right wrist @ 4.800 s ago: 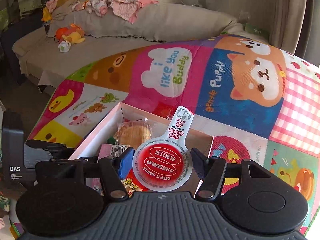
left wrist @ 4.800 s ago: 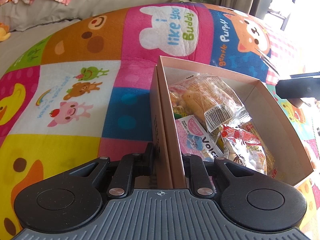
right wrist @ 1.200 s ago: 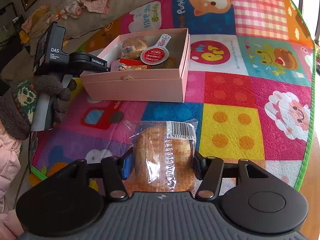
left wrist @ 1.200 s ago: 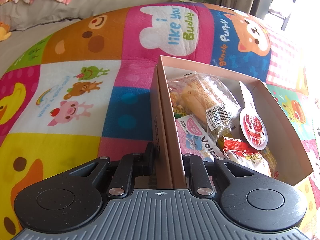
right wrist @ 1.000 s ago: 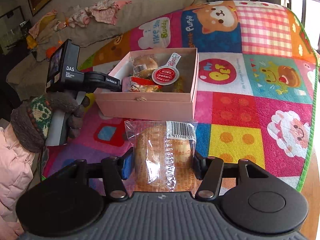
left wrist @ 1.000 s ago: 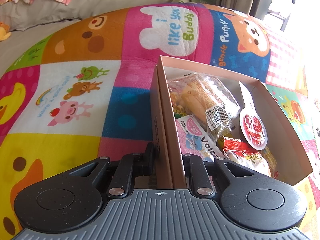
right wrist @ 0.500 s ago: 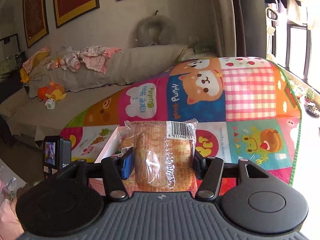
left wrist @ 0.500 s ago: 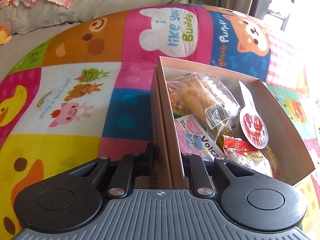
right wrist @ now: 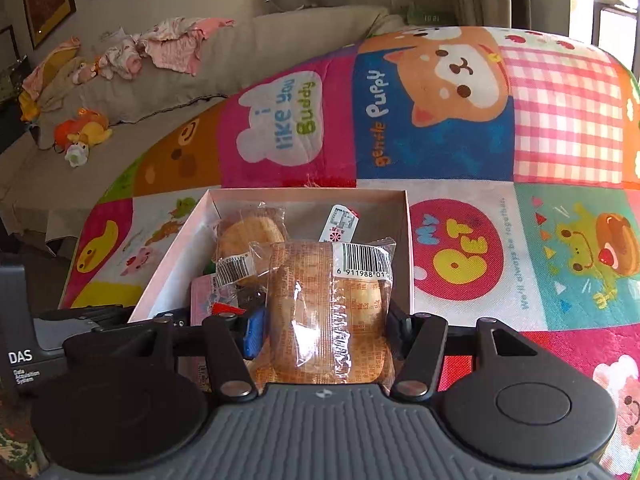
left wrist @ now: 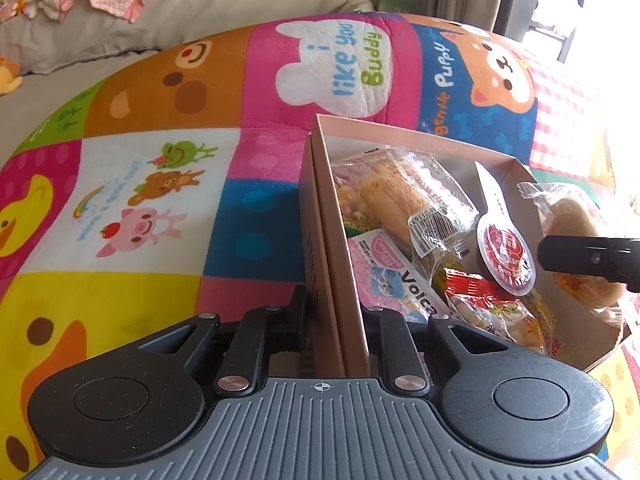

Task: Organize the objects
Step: 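Lower the bun into the pink box and open the right gripper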

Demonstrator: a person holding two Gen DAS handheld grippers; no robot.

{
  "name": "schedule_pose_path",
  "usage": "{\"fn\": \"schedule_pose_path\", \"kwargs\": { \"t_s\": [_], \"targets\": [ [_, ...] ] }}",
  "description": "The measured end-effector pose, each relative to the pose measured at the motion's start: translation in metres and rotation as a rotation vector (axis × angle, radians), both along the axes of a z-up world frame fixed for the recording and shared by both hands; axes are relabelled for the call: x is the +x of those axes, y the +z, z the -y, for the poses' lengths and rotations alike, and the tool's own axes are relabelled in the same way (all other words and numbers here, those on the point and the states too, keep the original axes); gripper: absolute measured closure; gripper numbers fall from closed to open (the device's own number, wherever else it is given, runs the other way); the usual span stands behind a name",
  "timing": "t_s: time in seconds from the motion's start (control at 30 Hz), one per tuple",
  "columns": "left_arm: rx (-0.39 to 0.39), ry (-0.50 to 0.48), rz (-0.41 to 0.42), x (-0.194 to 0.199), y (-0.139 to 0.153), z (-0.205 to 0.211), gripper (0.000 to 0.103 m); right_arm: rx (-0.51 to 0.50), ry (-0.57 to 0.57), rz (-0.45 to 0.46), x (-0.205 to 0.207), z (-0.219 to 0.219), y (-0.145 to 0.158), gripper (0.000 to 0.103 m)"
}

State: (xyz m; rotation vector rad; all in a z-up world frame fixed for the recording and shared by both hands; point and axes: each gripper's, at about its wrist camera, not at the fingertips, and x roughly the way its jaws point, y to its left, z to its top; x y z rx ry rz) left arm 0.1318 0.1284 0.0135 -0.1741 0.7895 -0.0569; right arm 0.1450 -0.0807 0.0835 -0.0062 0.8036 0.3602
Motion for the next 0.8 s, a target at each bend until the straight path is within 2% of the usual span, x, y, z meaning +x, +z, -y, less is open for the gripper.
{"fn": "schedule_pose_path", "kwargs": {
  "t_s": [0.23,0.33,0.5,0.63,0.8],
  "targets": [
    [-0.012,0.002,0.008,-0.001,-0.001,-0.001,0.084,-0.015,0.016,-0.008,0.012,-0.007,-0.010,0.047],
    [-0.012,0.001,0.013,-0.002,-0.001,0.000,0.084,-0.038,0.029,-0.070,0.015,-0.008,-0.021,0.047],
    [-0.012,0.001,0.021,-0.002,-0.002,0.000,0.084,-0.102,0.067,-0.013,0.005,-0.017,-0.028,0.047],
    [-0.012,0.002,0.020,-0.003,-0.002,0.000,0.084,-0.156,0.063,0.036,0.013,-0.025,-0.028,0.047],
    [-0.012,0.001,0.020,-0.002,-0.003,0.000,0.084,-0.107,0.105,-0.018,0.026,-0.022,-0.027,0.044]
  ]
}}
